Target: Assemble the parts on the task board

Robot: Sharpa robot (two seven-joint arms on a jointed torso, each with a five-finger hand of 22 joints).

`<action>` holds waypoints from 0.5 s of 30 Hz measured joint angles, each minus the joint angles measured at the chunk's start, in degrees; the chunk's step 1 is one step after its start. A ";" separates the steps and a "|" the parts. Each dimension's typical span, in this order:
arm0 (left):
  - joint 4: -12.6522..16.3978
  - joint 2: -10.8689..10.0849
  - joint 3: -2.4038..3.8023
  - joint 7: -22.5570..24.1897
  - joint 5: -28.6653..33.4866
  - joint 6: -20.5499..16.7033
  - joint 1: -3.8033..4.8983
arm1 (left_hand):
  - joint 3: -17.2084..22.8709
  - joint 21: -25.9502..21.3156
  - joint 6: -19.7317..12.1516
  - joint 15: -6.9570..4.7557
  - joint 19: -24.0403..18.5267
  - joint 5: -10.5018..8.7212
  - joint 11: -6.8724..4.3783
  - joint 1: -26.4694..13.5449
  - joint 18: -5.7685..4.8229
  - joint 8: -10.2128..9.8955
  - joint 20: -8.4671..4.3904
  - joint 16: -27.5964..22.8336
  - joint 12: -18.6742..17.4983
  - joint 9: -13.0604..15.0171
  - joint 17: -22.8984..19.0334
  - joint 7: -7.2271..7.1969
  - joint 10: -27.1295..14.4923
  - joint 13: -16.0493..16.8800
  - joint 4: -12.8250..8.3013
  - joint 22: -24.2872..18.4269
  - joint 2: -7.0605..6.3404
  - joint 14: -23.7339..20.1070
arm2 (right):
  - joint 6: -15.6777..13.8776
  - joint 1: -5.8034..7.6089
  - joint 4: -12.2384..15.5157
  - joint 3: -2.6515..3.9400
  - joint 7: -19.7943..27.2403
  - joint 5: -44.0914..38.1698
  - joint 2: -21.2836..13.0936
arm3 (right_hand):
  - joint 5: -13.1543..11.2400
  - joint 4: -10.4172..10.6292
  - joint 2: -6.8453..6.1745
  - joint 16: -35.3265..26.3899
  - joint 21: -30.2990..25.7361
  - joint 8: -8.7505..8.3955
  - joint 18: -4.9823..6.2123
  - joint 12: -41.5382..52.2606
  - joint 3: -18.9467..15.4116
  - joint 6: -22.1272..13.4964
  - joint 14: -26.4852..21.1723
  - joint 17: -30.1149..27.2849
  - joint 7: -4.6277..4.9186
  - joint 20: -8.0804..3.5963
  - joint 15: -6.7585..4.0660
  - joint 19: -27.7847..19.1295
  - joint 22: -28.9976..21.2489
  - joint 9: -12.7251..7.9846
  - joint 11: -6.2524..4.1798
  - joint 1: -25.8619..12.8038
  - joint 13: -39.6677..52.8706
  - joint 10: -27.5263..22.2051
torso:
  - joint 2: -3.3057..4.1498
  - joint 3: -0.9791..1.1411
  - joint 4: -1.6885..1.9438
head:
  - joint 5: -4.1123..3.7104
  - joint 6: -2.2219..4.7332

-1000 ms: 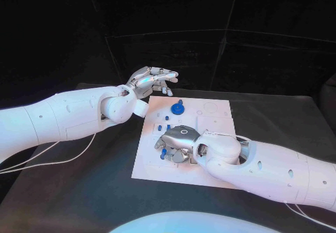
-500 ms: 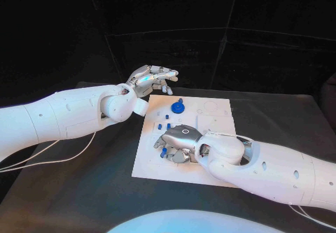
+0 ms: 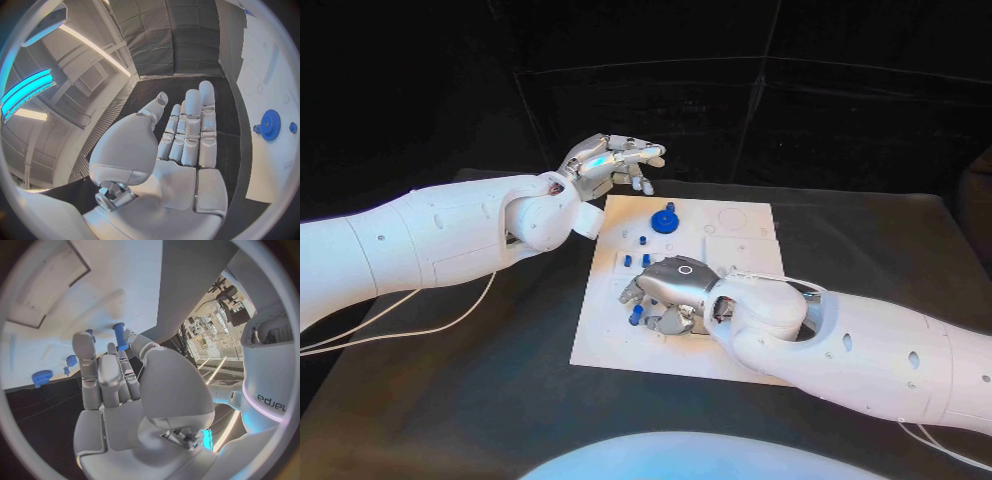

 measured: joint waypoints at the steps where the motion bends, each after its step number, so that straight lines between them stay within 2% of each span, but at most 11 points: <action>1: 0.01 0.00 0.00 -0.01 0.00 0.00 0.00 | 0.00 0.00 0.00 0.00 0.00 0.00 0.00 0.00 0.00 0.00 0.00 0.00 0.00 0.00 0.00 0.00 0.00 0.00 0.00 0.00 0.00 0.00 | -0.06 0.00 -0.13 0.00 -0.08 -0.01 -0.04 | 0.00 0.00 0.00 0.00 0.00 0.00 0.00 0.00 0.00 0.00 0.00 -0.01 0.00 0.00 0.00 0.00 0.00 0.00 0.00 0.00 0.00 0.00 | -0.01 -0.01 0.01 | -0.03 0.01; 15: -0.02 0.01 0.00 -0.11 0.00 0.03 0.00 | 0.00 0.00 0.00 0.00 0.00 0.00 0.00 0.00 0.00 0.00 0.00 0.00 0.00 0.00 0.00 0.00 0.00 0.00 0.00 0.00 0.00 0.00 | 0.06 -0.01 -0.31 0.00 -0.78 -0.34 -0.10 | 0.24 -0.16 0.25 -0.20 -0.22 0.55 0.00 2.07 -0.16 0.00 0.00 0.29 0.00 0.00 0.00 0.00 0.25 0.27 -0.26 0.25 0.20 1.74 | -0.02 0.02 0.15 | 0.11 -0.04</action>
